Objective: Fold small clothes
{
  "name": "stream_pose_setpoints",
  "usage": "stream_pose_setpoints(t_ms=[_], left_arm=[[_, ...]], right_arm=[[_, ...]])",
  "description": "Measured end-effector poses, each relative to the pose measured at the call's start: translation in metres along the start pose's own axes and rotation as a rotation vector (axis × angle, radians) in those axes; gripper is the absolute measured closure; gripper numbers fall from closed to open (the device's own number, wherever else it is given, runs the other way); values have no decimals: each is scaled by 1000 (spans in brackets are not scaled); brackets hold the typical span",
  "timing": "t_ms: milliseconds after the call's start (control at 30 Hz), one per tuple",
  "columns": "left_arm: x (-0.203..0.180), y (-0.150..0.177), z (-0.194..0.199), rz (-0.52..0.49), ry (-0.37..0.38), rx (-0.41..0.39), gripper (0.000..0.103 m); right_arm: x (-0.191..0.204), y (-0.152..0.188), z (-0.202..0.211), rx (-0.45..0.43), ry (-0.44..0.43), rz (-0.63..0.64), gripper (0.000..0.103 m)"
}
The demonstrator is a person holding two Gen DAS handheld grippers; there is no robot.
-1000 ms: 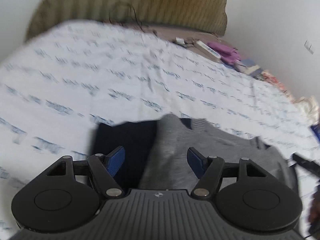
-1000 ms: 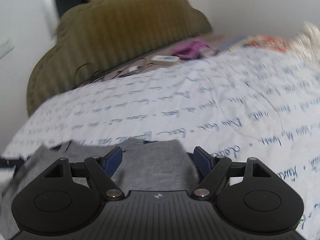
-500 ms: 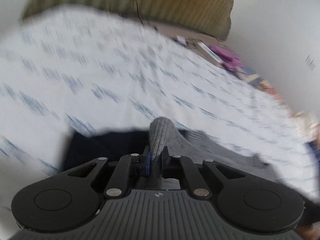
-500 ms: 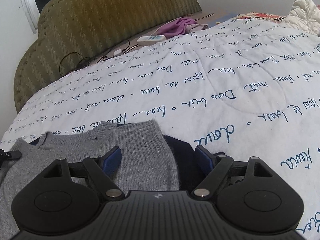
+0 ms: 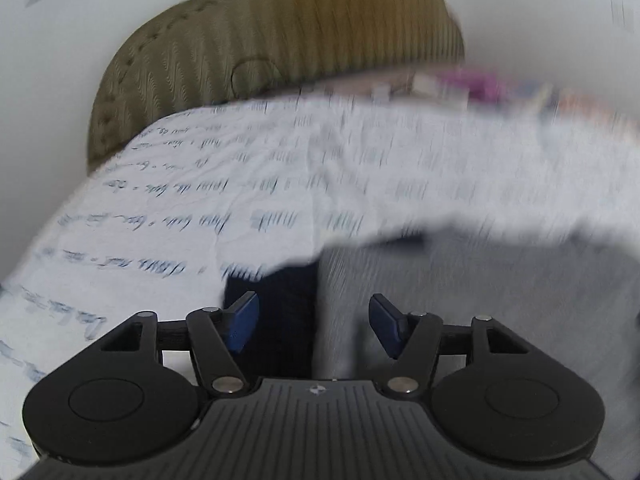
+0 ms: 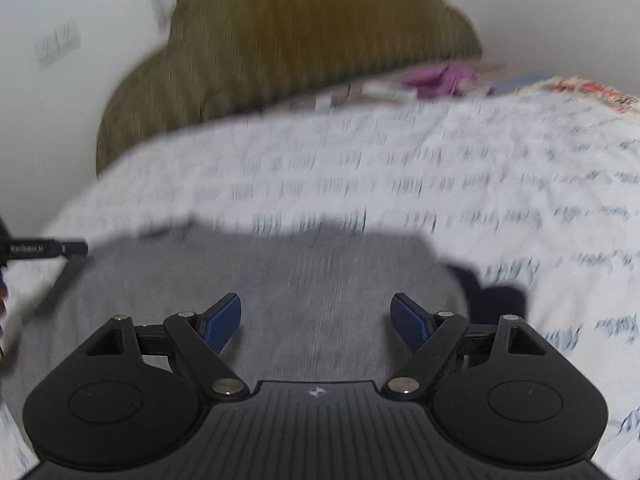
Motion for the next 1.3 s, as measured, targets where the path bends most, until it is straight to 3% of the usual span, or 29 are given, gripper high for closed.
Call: stream_pose_setpoints(t_ms=[67, 133, 333, 433, 800, 1300], left_arm=[[3, 11, -3, -7, -61, 25, 37], [7, 13, 11, 37, -28, -8, 39], [1, 31, 31, 2, -81, -10, 38], [-1, 43, 37, 6, -80, 3, 37], [-6, 72, 56, 12, -104, -15, 29], [-8, 89, 65, -3, -151, -59, 16]], right_arm=[[-6, 8, -11, 47, 98, 22, 20], [-7, 9, 1, 18, 128, -9, 20], [17, 21, 29, -16, 64, 16, 14], [19, 39, 19, 40, 116, 63, 13], [23, 63, 29, 3, 162, 65, 1], [25, 73, 33, -49, 177, 80, 0]])
Point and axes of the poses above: each gripper's, at about its wrist camera, not at the fingertips, and z roughly against the way its jaws point, x to its left, y to its underside, the point moved 6 cm from there along -z, roughly the way its jaws point, and after that the axes turned 6 degrees about y, right-handed, at the moved point
